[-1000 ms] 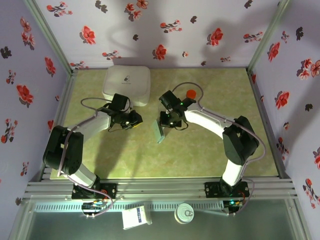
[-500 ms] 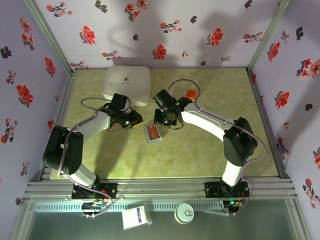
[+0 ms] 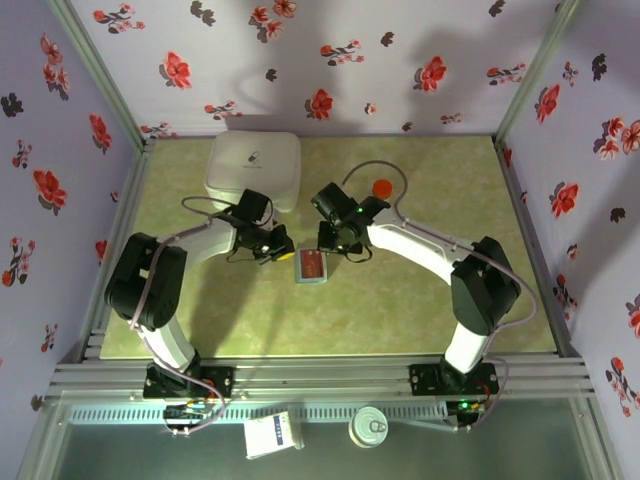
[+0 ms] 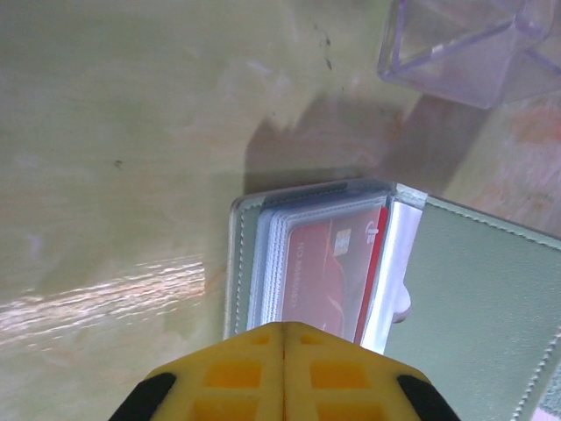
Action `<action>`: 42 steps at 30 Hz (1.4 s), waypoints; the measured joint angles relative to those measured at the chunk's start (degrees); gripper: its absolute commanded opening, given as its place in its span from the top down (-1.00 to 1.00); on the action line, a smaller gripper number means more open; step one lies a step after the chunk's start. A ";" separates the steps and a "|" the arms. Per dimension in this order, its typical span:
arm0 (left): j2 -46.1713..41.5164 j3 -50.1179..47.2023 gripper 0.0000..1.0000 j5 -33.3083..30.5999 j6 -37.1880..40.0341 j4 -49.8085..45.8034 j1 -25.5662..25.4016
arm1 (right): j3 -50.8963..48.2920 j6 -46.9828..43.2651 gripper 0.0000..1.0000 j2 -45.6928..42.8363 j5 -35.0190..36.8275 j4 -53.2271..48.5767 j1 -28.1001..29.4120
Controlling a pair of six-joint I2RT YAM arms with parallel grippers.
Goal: Take the credit cards out of the card holder
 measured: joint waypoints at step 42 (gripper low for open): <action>3.65 2.60 1.00 -4.37 -0.44 -2.80 -3.34 | -14.64 -7.06 1.00 4.81 3.63 9.46 -7.17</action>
